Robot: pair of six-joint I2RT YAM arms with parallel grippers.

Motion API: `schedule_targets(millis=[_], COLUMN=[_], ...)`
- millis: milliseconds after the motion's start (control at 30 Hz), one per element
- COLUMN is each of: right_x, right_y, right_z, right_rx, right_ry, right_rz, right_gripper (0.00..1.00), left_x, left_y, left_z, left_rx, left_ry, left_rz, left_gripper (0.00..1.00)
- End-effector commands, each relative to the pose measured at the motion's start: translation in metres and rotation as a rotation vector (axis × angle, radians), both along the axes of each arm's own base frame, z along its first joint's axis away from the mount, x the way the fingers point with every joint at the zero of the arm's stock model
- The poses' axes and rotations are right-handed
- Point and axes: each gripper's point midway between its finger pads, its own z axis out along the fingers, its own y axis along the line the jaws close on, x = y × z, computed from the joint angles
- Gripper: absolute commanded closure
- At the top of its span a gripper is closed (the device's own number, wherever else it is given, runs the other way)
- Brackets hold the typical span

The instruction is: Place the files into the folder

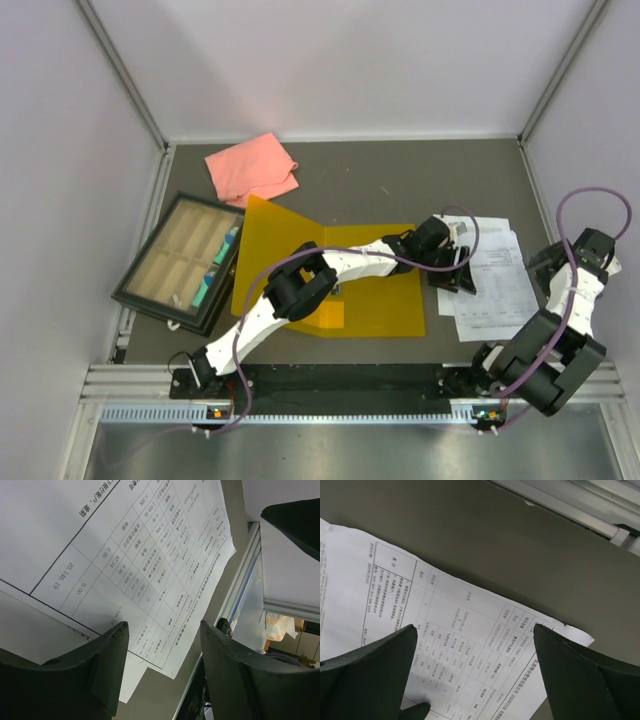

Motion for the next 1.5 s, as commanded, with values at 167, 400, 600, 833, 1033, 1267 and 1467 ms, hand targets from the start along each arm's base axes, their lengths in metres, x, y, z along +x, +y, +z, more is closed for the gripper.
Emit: schedule_targets(millis=[167, 400, 600, 833, 1033, 1267, 1467], right_x=[0.010, 0.020, 0.026, 0.032, 0.037, 0.046, 0.048], right_y=[-0.020, -0.013, 0.012, 0.032, 0.038, 0.048, 0.067], right_z=[-0.013, -0.026, -0.046, -0.052, -0.043, -0.023, -0.014], right_rx=[-0.001, 0.056, 0.176, 0.250, 0.259, 0.270, 0.329], right_ry=[0.032, 0.016, -0.001, -0.005, -0.036, -0.116, -0.181], right_rz=[-0.034, 0.012, 0.076, 0.137, 0.171, 0.223, 0.257], right_gripper=[0.01, 0.01, 0.04, 0.18, 0.31, 0.35, 0.34], left_x=[0.028, 0.051, 0.056, 0.056, 0.058, 0.056, 0.057], left_y=[0.024, 0.044, 0.041, 0.042, 0.044, 0.044, 0.043], left_z=[-0.022, -0.046, -0.044, -0.048, -0.050, -0.054, -0.055], left_rx=[0.134, 0.183, 0.167, 0.176, 0.183, 0.187, 0.183], left_ry=[0.027, 0.069, 0.070, 0.073, 0.072, 0.080, 0.082], left_rz=[0.081, 0.109, 0.094, 0.095, 0.098, 0.099, 0.100], left_gripper=[0.37, 0.37, 0.37, 0.37, 0.37, 0.37, 0.37])
